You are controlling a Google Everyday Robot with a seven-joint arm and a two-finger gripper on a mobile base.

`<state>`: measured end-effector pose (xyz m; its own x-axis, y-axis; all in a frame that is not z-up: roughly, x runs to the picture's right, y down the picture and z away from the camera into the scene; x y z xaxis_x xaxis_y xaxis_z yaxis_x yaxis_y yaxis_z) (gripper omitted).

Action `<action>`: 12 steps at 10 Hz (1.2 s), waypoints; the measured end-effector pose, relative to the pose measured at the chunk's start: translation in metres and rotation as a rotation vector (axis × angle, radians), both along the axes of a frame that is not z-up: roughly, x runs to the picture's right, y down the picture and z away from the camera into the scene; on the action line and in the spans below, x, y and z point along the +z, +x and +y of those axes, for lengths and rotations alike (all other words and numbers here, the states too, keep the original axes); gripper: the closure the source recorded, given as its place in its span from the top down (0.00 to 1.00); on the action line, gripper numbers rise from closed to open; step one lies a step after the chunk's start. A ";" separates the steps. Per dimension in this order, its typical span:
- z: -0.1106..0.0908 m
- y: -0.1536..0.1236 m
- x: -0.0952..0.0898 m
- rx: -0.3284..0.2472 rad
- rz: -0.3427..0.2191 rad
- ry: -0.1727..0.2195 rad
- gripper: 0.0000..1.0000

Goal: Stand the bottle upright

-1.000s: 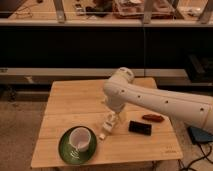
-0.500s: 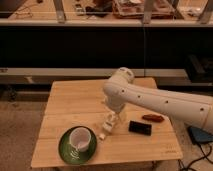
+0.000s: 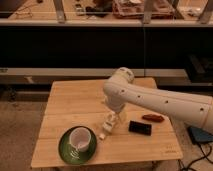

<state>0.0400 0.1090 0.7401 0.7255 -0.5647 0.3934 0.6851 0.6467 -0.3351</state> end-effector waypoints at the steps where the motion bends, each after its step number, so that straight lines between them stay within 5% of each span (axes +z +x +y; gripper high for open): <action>1: 0.001 -0.004 0.003 -0.001 -0.032 -0.008 0.80; 6: 0.018 -0.014 0.031 -0.018 -0.269 -0.066 0.80; 12: 0.041 0.018 0.069 -0.071 -0.290 -0.123 0.80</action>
<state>0.0575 0.1503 0.8093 0.5334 -0.5452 0.6467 0.8056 0.5605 -0.1920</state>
